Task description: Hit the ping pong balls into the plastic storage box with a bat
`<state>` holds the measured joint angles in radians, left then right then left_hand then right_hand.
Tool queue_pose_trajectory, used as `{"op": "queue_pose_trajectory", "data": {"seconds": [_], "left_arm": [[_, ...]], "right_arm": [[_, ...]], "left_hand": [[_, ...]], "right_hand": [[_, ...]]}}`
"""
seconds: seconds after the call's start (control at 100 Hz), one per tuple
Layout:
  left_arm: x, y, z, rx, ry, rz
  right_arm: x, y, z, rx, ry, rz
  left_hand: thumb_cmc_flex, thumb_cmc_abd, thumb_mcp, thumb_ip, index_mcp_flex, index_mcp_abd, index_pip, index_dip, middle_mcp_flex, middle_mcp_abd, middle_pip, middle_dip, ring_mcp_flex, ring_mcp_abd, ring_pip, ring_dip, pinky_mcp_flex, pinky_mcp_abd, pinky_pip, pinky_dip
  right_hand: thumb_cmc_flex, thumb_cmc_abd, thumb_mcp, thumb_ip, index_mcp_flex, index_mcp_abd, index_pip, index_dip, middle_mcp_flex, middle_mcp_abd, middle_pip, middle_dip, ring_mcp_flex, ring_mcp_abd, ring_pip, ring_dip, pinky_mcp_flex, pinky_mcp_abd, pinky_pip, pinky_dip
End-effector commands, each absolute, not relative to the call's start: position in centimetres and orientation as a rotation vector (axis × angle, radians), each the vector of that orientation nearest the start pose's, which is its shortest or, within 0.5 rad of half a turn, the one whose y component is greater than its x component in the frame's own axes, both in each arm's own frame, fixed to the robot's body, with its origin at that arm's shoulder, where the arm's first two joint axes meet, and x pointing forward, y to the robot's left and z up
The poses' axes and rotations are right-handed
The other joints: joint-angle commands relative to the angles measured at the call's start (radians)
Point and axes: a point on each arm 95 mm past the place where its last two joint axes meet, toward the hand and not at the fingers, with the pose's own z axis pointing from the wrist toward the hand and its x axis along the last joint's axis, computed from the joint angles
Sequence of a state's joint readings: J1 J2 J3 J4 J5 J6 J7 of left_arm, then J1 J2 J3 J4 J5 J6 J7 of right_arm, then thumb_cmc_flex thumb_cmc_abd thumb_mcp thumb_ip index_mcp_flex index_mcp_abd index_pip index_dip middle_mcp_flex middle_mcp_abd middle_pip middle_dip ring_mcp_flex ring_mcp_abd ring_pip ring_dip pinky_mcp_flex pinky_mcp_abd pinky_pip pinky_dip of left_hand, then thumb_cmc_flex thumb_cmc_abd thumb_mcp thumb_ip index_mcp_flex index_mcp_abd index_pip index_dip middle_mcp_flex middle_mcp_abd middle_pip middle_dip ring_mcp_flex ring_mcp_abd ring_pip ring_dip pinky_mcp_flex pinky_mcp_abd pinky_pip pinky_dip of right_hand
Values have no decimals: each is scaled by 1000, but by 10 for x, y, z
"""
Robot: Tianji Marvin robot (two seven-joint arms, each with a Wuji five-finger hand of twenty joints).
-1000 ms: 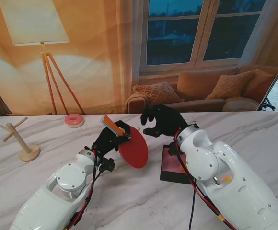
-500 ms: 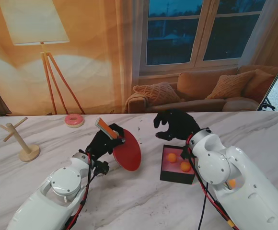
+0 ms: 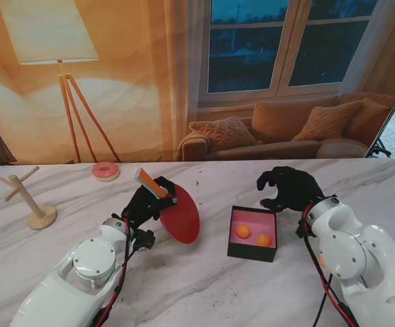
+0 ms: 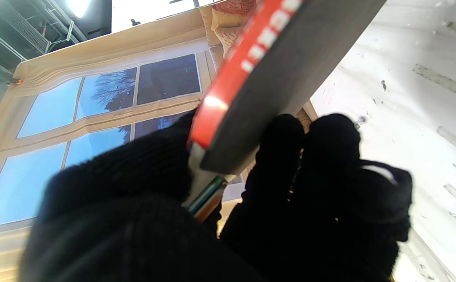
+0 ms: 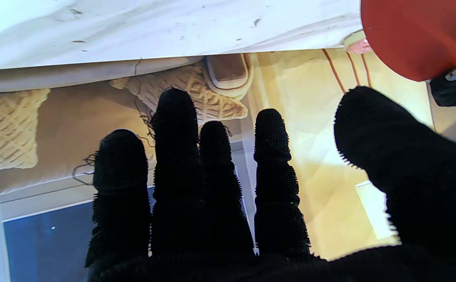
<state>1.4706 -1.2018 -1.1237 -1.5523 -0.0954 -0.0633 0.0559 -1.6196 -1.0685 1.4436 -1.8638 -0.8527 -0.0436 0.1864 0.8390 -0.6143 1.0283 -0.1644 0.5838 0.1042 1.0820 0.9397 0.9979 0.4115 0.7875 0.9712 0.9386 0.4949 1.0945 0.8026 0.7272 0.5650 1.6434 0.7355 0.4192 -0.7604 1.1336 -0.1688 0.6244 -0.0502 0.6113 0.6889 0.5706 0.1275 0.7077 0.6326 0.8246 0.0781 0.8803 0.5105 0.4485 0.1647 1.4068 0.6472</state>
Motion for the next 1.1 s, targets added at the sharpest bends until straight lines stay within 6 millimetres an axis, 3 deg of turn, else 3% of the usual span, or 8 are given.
{"op": "queue_pose_trajectory", "data": {"seconds": [0.0,0.33,0.89,1.09], "left_arm": [[418,-58,-309,-2156,735,-2265],[418,-59,-311,-2160,738,-2260],[418,-57,-311,-2152,737,-2260],[418,-56,-311,-2147,733,-2262]], "right_arm": [[394,-47,-234,1253,1419,1533],[369,-79,-246,1228,1467,1436],[345,-105,-265,1235,1566,1296],[342,-119,-284,1295,1569,1208]], "left_hand": [[9,-21,72,-15,29,23,49,16,21,-126,13,15,-7,143,30,10,10,-56,32,15],[10,-21,72,-14,29,23,50,17,21,-124,13,15,-8,144,30,10,10,-56,32,15],[9,-20,72,-15,29,22,50,17,20,-124,12,14,-8,143,30,10,10,-56,32,14],[10,-20,72,-15,29,23,50,17,20,-124,13,15,-8,144,30,10,10,-56,32,14]], "right_hand": [[-34,19,-19,31,-42,7,-24,-15,-45,-14,-12,-12,-29,7,-19,-11,-18,-1,-12,15],[-50,32,-47,34,-114,39,-95,-69,-47,-32,-52,-45,-83,12,-129,-42,-73,7,-74,14],[-68,46,-76,38,-127,21,-107,-85,-79,-45,-95,-64,-140,3,-209,-54,-130,-4,-144,18],[-68,48,-85,39,-131,-44,-108,-82,-95,-46,-114,-72,-159,1,-229,-55,-146,2,-164,22]]}}
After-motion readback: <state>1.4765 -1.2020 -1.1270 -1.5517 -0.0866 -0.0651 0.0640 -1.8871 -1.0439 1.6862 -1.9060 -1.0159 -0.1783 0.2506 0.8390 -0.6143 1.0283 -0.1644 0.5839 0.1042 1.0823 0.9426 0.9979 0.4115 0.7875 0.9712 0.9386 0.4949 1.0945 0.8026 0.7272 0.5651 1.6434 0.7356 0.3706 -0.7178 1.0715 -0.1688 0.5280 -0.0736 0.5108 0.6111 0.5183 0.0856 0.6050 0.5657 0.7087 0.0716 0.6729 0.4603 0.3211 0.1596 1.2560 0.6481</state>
